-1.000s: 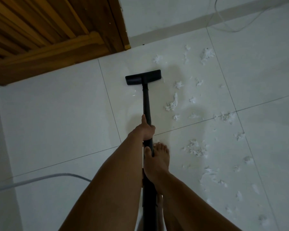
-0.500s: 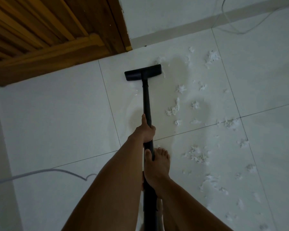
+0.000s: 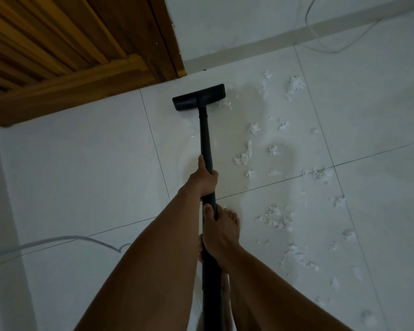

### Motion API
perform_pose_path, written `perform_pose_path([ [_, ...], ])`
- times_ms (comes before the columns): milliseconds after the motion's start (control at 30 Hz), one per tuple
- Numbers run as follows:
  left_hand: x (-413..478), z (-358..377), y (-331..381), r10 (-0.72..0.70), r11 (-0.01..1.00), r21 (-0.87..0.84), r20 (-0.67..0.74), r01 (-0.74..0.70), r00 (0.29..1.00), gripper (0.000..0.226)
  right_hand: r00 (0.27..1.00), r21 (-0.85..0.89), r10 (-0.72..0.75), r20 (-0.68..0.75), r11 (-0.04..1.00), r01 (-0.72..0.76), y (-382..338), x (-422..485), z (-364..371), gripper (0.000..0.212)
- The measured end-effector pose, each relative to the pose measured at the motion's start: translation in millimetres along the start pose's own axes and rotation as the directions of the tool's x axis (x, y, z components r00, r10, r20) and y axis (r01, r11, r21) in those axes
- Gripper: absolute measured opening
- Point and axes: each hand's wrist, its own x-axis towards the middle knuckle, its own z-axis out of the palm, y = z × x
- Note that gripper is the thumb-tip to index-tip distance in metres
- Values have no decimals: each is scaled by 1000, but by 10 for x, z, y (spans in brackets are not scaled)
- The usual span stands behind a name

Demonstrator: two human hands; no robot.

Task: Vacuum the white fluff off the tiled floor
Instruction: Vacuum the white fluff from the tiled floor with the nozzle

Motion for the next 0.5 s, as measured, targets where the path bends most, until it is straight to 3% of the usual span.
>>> perform_pose_path([
  [67,-66,-51,30,0,1000,-2,7,0,1000,77,999,-97,37,1,995,-37,-140,-61,-13,38],
  [200,-184,-65,57,-5,1000,-14,25,6,1000,78,994,-15,92,-58,996,-93,-141,-132,9,35],
  [300,-244,13,35,-14,1000,-3,44,15,999,78,968,74,245,-58,968,-241,-224,-220,11,38],
  [400,-248,140,1,-26,999,30,73,24,997,79,946,200,312,-83,936,-291,-293,-310,-8,40],
  [500,-241,295,-19,-34,998,59,94,28,995,79,941,57,245,-233,970,-238,314,-3,131,50],
])
